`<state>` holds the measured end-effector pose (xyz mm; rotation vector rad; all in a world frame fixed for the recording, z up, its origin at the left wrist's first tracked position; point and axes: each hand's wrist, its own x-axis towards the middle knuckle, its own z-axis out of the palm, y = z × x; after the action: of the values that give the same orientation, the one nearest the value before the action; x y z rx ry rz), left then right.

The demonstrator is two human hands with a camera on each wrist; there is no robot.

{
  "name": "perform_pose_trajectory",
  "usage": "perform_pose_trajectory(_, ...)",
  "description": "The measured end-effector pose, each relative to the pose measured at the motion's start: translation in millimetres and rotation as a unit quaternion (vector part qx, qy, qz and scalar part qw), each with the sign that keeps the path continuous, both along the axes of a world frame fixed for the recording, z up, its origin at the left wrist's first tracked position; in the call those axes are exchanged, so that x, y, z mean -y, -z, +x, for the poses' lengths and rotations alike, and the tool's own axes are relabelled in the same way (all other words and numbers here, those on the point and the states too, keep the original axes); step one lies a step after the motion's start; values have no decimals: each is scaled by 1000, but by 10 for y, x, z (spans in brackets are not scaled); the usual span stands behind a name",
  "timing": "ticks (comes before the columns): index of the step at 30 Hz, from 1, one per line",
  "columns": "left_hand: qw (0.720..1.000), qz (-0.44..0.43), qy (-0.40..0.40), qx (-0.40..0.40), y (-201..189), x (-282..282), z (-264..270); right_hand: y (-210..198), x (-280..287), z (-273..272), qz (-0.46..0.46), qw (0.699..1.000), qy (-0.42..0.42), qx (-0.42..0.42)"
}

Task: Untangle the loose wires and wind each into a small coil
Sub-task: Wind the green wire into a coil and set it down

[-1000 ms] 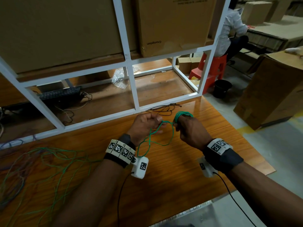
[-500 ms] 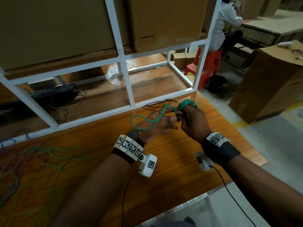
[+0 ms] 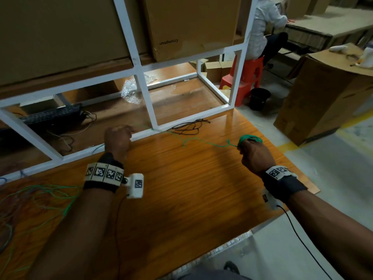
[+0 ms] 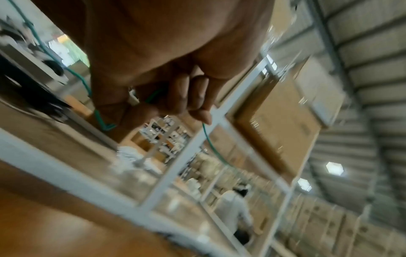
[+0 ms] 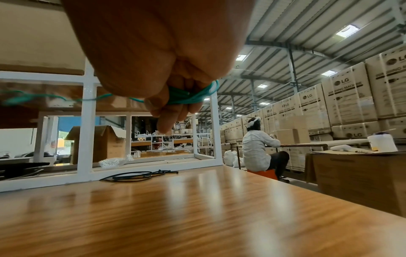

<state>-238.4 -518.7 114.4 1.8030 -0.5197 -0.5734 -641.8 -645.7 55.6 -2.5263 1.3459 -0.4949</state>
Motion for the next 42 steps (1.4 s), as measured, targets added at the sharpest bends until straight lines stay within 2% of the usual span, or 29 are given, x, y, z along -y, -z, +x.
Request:
perform_pose_trajectory(1,998,60,21,29,82,-22,70,-6,-10,-15,2,1000,-2,0)
perform_pose_trajectory(3,971,206,66,99,309,-58,112,-28,-45,13,4,1000,-18,11)
perform_pose_trajectory(5,917,334,121,181,456,-103,1,-53,-104,102,0,999,-43,26)
perform_pose_trajectory(6,895,355,146,227,497,-103,-133,-62,-134,159,-4,998,-53,31)
perform_pose_trajectory(7,890,340,155,263,509,-82,-304,-61,-165,218,-4,998,-60,31)
perform_pose_trajectory(8,898,301,158,280,482,-76,-507,-60,-197,275,-3,997,-65,29)
perform_pose_trajectory(10,926,158,168,298,412,-32,-893,-53,-254,386,-3,997,-74,24)
perform_pose_trajectory(12,925,79,208,308,334,-12,-1283,-65,-311,485,-7,997,-79,24)
perform_pose_trajectory(15,922,75,270,267,350,40,-1687,-96,-384,588,-25,995,-92,26)
perform_pose_trajectory(18,929,48,251,266,423,23,-1880,-129,-443,639,-39,994,-95,31)
perform_pose_trajectory(20,928,19,220,301,467,13,-1870,-150,-481,655,-43,994,-97,36)
perform_pose_trajectory(23,906,-32,194,375,417,1,-1782,-127,-506,644,-55,992,-104,36)
perform_pose_trajectory(26,888,-1,241,392,341,78,-1593,-86,-514,621,-79,990,-116,25)
perform_pose_trajectory(28,886,56,301,349,279,149,-1484,-95,-522,614,-87,988,-129,2)
perform_pose_trajectory(30,883,78,356,297,211,185,-1424,-120,-535,591,-105,984,-144,-18)
perform_pose_trajectory(33,844,113,413,322,128,200,-1413,-145,-556,554,-129,978,-159,-33)
perform_pose_trajectory(34,839,125,419,324,120,211,-1411,-144,-565,545,-138,976,-164,-32)
perform_pose_trajectory(35,845,134,420,304,123,219,-1408,-145,-577,530,-147,974,-170,-29)
perform_pose_trajectory(39,903,134,404,59,158,198,-1412,-149,-599,460,-175,971,-164,-22)
perform_pose_trajectory(42,908,82,393,-123,155,121,-1405,-116,-548,427,-167,974,-154,-7)
